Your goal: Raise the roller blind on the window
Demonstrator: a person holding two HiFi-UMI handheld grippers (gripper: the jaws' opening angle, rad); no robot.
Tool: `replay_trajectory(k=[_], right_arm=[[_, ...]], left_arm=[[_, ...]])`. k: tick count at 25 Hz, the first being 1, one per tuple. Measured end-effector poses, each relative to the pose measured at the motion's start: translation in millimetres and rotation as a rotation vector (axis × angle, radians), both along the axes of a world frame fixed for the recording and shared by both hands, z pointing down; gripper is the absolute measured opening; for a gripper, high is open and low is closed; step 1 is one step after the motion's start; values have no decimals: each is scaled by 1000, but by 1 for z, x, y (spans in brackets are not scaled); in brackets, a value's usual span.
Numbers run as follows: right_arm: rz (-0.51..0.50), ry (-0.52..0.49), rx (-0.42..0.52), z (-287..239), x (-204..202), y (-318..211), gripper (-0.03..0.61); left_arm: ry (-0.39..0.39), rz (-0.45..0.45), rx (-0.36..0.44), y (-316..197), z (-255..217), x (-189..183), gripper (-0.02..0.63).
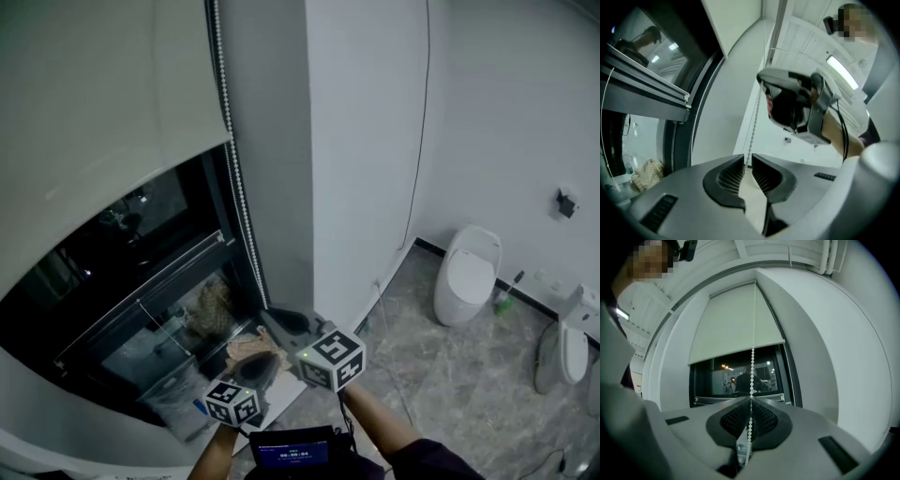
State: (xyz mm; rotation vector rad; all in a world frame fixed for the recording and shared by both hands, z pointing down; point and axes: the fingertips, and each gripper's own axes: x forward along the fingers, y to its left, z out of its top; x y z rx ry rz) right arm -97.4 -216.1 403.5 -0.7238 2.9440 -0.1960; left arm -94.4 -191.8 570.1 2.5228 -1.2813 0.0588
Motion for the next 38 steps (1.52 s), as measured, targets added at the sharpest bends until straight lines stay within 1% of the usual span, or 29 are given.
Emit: replay_trajectory(k=[3,6,10,14,16,19,22,25,26,28,29,32,35,38], right_arm=[[10,26,-8,12,7,-4,11],[25,54,-19,33,11,-5,11],[10,80,-57,58,10,6,11],[0,107,-80,81,7,15,11],[-7,118,-86,90,5,19,11],[-25,130,-114,107,5,28,11],[-29,136,-144,124,8,35,11],[-44,184,-175,140,12,34,11],[-53,175,-187,137,14,31,12],[-51,92,-188,108,20,20,14],[-43,44,-168,84,24,12,14],[-45,-50,-59,2,27,-7,19],[-71,-78,52,-69,17,-14,63],[-58,-71,130,-112,6,-18,64]], left_arm=[[82,0,80,-5,-47,-6,15],[122,17,167,-11,-97,-10,15],[134,45,264,-18,-153,-6,15],[120,68,337,-22,-195,5,17],[120,61,361,-23,-210,8,15],[121,36,370,-24,-222,7,15],[71,41,355,-24,-215,10,14],[66,23,361,-25,-208,5,11],[63,10,364,-26,-207,2,11],[64,-3,364,-29,-204,-3,11],[64,-4,364,-30,-203,-5,11],[41,-4,359,-32,-193,-4,11],[20,0,322,-33,-171,1,11],[11,11,274,-32,-143,6,11]])
